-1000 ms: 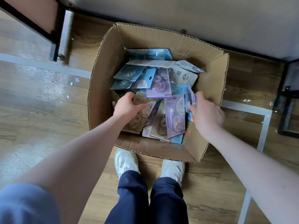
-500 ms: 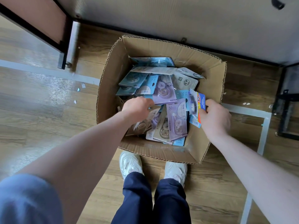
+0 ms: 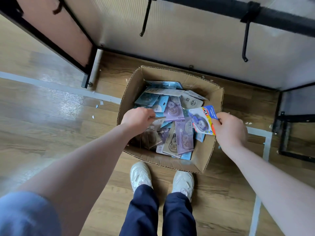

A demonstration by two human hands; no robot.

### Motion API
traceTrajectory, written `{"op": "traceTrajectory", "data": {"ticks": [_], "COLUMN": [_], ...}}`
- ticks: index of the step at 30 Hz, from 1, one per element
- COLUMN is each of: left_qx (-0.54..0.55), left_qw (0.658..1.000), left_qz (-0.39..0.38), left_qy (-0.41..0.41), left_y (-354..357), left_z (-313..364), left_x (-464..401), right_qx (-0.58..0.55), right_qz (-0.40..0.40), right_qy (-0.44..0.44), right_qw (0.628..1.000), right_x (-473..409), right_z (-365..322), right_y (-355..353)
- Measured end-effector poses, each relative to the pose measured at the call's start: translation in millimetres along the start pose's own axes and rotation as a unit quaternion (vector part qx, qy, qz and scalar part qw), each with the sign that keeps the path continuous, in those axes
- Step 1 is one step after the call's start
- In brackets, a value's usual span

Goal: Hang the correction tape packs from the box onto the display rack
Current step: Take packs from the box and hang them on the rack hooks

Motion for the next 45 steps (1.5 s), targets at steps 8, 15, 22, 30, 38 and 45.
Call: {"op": "traceTrajectory", "data": {"ticks": [8,15,22,30,38,45], "left_qx": [0.021,0.030,0.061,0.061,0.062,0.061], "left_qw": [0.998,0.994,0.985,0.971,0.965,0.958], "left_qz": [0.062,0.108,0.155,0.215,0.242,0.272], "left_qy": [-0.016,-0.004,0.034,0.087,0.085,0.062], "left_y": [-103,-192,-273,-352,-397,-419], "left_z": [17,39,69,97,62,21], "left_x": [17,29,35,53,81,99], "right_qx": [0.005,0.017,-0.014,-0.046,-0.053,-0.075], "right_qz": [0.029,0.053,0.087,0.133,0.179,0.224], "right_qy": [-0.075,-0.115,-0.152,-0.215,-0.295,-0.348], "right_qw": [0.997,0.992,0.984,0.966,0.937,0.907], "right_x": [-5,-10,-13,-7,9,16], "right_z": [-40,-59,-85,-118,-165,-211], "right_y": [-90,-172,-253,-323,-357,-375]}}
Point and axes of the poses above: each hand's wrist, its own x-axis away from the middle knuckle, its own y-axis out of the palm, z = x × y, the point moved 7 cm from there along -x, towards the middle knuckle, and after that the axes turned 12 degrees about z, right-handed, at the moved point
